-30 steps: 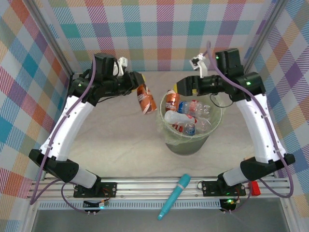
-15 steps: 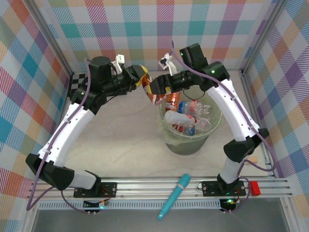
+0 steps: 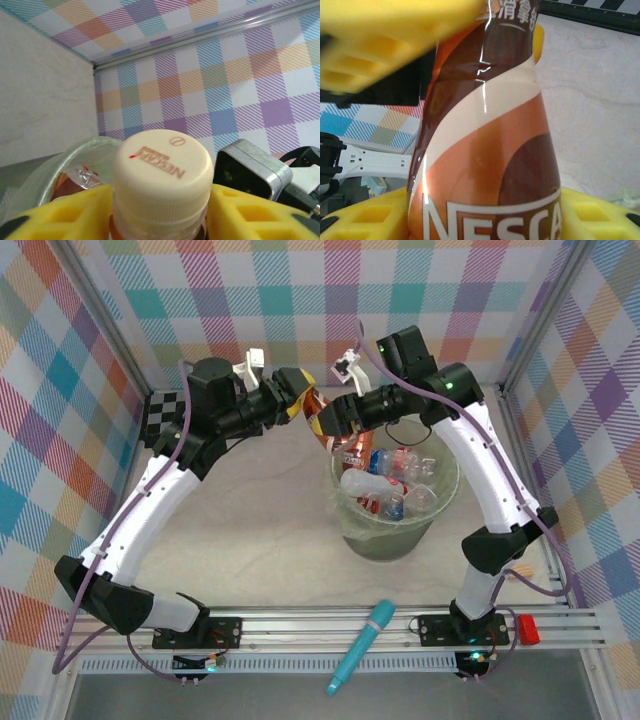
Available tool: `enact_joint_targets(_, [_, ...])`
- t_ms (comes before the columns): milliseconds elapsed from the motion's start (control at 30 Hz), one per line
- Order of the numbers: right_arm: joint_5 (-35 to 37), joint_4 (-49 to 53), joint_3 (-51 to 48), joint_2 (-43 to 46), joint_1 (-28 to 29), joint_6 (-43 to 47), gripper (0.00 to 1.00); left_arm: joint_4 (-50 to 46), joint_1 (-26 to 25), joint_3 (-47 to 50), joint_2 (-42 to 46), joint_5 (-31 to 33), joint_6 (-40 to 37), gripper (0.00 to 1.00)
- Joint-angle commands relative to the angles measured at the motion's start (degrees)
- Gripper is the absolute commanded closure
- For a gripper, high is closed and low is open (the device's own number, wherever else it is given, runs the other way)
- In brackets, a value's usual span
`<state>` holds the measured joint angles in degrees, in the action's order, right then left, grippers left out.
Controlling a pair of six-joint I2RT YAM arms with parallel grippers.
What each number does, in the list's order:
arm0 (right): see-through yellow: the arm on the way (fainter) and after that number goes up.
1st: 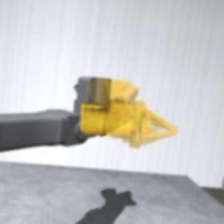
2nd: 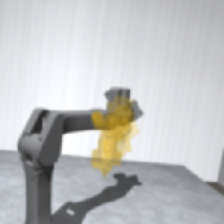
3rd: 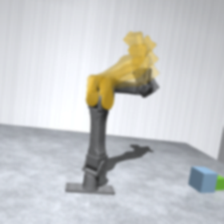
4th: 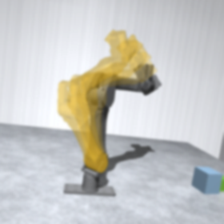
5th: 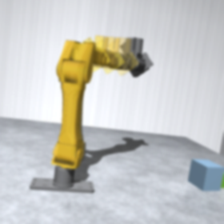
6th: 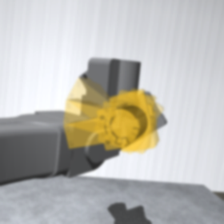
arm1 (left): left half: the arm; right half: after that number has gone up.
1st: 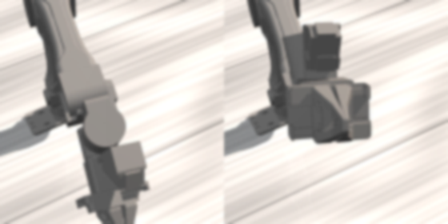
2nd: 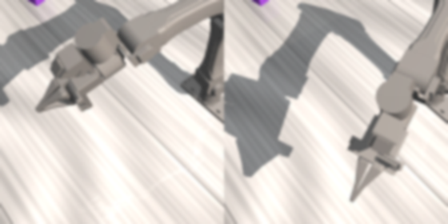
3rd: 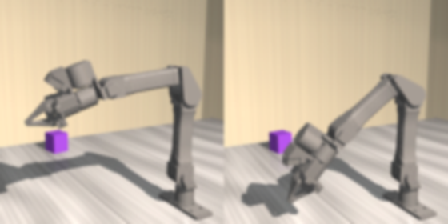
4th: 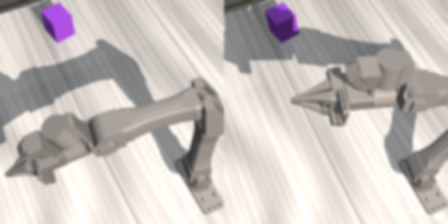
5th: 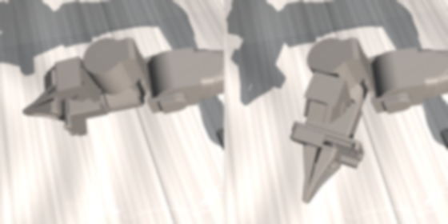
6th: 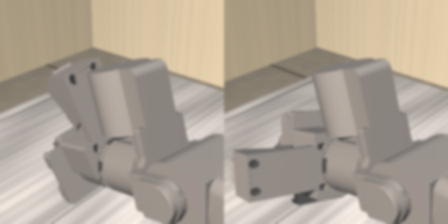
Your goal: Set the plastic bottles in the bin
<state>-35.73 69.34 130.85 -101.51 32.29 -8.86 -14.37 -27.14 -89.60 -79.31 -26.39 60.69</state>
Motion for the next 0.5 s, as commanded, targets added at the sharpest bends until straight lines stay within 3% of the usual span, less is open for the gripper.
enact_joint_targets(0, [1.44, 4.63, 1.81, 1.2, -1.71, 4.15, 0.52, 3.28, -0.07, 0.34, 0.55, -0.96, -0.63, 0.23])
enact_joint_targets(67, [3.32, 7.6, 2.96, 2.22, -3.32, 7.2, 0.52, 0.91, -0.08, -0.39, 0.73, -0.38, -2.59, 0.11])
enact_joint_targets(167, [5.91, 13.25, 4.88, 4.2, -7.11, 13.65, 0.55, -6.86, -0.09, -1.26, 0.74, 0.51, -6.2, 0.09])
enact_joint_targets(467, [12.38, 21.03, 3.6, 7.83, -16.14, 36.24, 0.69, -21.94, -1.79, 0.13, -2.11, -0.15, -14.51, 0.21])
